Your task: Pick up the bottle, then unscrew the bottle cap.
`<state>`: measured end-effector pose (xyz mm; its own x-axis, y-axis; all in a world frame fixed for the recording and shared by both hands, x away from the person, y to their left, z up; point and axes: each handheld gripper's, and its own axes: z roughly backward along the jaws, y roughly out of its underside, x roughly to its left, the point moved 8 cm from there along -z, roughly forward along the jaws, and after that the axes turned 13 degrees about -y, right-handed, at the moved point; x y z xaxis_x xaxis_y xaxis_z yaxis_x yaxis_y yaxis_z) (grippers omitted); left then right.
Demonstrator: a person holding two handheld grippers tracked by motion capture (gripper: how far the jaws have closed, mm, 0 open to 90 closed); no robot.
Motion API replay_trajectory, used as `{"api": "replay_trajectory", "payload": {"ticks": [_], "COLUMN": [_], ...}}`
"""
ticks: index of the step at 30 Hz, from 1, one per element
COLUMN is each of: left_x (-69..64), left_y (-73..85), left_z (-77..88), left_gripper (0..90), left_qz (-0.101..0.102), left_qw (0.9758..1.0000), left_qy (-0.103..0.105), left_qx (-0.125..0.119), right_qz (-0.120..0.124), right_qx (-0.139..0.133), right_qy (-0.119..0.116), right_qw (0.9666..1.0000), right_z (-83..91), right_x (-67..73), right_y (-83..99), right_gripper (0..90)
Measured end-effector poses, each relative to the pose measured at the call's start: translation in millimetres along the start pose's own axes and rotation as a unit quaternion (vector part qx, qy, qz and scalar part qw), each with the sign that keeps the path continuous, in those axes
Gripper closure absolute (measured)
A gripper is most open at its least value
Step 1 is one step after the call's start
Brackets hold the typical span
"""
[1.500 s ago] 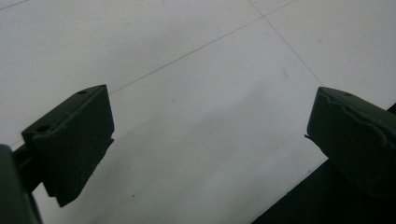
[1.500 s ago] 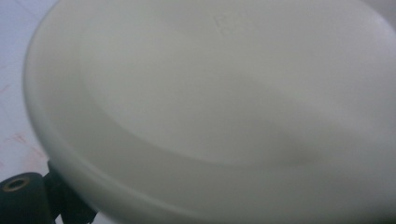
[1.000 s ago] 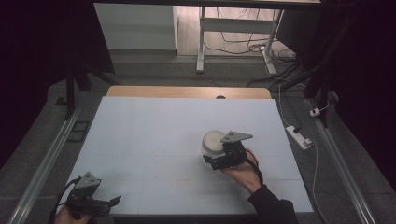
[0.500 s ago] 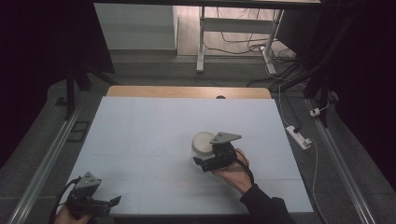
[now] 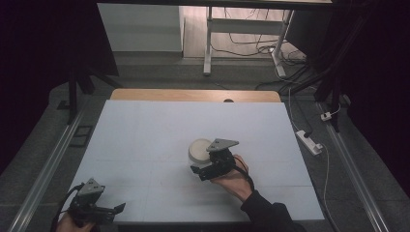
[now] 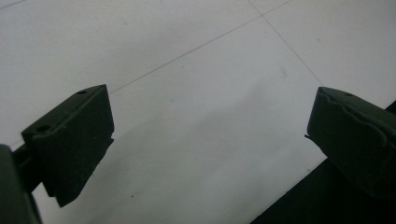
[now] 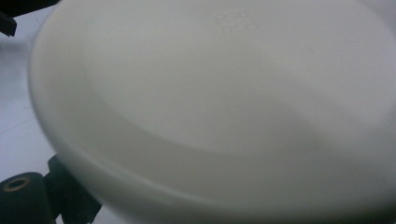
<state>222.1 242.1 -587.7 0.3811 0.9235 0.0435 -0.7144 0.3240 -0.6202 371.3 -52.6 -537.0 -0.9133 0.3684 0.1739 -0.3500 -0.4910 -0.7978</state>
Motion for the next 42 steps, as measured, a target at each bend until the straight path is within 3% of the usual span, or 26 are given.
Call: {"api": "replay_trajectory", "payload": {"ticks": [13, 20, 27, 34, 42], "left_x": [-0.9, 1.3, -0.3, -3.5, -10.3], "left_y": [-0.4, -2.7, -6.6, -11.9, -21.2], "left_z": [0.8, 3.7, 4.7, 6.2, 5.6], "left_gripper": [1.0, 0.0, 0.0, 0.0, 0.0], "left_qz": [-0.003, 0.023, 0.024, 0.011, -0.011], "left_qw": [1.0, 0.999, 0.9984, 0.9981, 0.9953], "left_qy": [0.007, 0.035, 0.043, 0.047, 0.077], "left_qx": [-0.003, -0.017, -0.029, -0.039, -0.057], "right_qz": [0.01, 0.011, 0.016, 0.018, 0.019], "right_qx": [0.005, 0.004, 0.005, 0.006, 0.007], "right_qy": [-0.003, -0.005, -0.007, -0.008, -0.012], "right_qw": [0.9999, 0.9999, 0.9998, 0.9998, 0.9997], "right_z": [-7.0, -6.5, -6.5, -6.6, -7.0], "right_x": [5.4, 5.6, 8.0, 9.8, 11.3], "right_y": [-1.8, -1.8, -1.5, -1.5, -1.4], "right_gripper": [6.1, 6.1, 6.1, 6.1, 6.1]}}
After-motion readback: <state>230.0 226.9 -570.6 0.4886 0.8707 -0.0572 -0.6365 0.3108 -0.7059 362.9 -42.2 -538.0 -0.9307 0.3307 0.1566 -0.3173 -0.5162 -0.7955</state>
